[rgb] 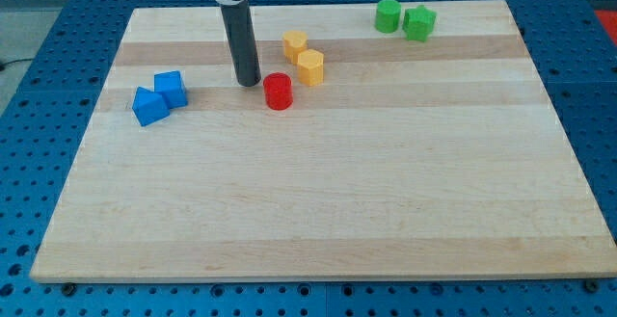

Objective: Push the yellow hexagon to the right side of the yellow heart

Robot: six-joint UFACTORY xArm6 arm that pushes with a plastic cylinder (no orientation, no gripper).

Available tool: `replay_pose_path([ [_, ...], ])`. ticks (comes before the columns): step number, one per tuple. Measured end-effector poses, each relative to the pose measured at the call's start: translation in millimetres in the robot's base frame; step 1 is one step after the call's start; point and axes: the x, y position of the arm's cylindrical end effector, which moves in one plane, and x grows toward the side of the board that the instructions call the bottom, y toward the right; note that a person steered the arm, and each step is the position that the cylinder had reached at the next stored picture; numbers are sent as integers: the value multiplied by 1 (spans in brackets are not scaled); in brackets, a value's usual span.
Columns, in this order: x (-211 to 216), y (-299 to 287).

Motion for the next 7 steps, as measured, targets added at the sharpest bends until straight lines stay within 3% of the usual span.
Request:
replay_pose_path([
  [4, 1, 29],
  [7, 5, 129],
])
